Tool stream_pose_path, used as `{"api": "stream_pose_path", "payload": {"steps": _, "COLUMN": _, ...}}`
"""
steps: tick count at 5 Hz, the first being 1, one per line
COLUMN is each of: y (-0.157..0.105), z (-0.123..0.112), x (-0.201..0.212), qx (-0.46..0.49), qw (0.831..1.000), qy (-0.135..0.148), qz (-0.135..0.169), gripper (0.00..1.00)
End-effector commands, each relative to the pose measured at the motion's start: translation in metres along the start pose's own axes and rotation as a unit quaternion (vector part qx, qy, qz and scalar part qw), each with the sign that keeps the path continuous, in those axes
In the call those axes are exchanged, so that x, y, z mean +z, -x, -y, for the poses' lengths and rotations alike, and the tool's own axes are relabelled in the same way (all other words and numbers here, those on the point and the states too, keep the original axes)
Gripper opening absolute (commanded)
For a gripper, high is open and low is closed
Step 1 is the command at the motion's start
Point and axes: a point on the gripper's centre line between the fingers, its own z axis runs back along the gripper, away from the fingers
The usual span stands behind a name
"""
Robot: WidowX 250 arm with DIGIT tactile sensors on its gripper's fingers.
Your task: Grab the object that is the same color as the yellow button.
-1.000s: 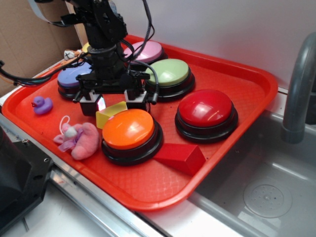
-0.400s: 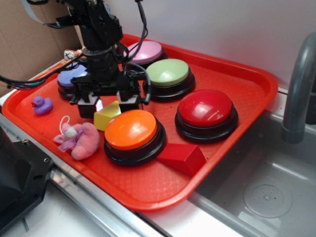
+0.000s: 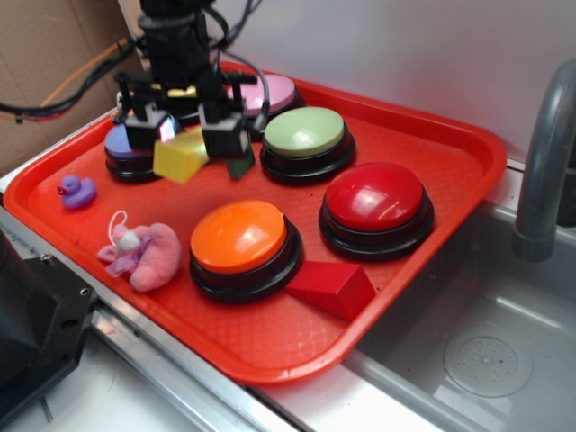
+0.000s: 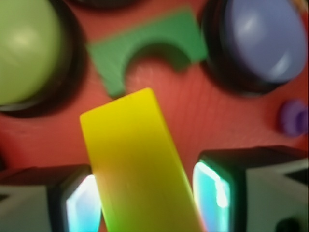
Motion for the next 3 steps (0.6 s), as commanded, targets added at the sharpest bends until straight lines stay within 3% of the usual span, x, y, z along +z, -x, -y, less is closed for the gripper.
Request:
{"api": "stream_pose_path", "payload": {"steps": 1, "y": 0.004, "z": 0.023, "x": 0.081, "qx": -0.077, "qw": 0.992, "qy": 0.054, "qz": 0.084, "gripper": 0.0}}
{"api": "stream_pose_path", "payload": {"steps": 2, "y": 0.008, "z": 0.018, "x": 0.096, "qx": -0.075, "qw": 0.989, "qy": 0.059, "qz": 0.112, "gripper": 0.0}}
{"api": "stream_pose_path", "payload": {"steps": 3, "y": 0.005, "z": 0.002, "x": 0.098, "qx": -0.054, "qw": 0.992, "qy": 0.056, "qz": 0.104, "gripper": 0.0}}
